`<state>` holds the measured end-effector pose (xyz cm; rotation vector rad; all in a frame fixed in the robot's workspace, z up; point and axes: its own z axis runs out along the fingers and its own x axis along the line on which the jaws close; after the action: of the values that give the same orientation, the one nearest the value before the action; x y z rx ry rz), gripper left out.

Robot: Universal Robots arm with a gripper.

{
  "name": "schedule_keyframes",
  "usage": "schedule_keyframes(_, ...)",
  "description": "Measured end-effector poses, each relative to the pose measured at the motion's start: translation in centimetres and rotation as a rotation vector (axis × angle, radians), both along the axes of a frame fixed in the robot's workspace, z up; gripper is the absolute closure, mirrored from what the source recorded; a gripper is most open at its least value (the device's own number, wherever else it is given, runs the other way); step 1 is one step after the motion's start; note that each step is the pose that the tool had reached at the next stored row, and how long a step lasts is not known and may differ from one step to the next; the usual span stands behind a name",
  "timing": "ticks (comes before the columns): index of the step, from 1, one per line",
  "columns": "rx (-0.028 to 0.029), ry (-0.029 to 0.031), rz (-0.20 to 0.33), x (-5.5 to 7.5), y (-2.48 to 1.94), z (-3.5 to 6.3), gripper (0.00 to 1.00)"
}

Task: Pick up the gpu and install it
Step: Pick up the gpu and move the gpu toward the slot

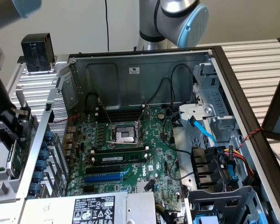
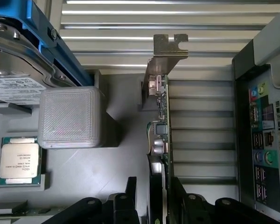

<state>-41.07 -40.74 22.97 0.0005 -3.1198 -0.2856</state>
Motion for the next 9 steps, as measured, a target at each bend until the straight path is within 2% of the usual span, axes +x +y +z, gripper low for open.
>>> schedule_keyframes(9,-0.0035,0.0,0.034,0.03,0.0,-0.04,0.59)
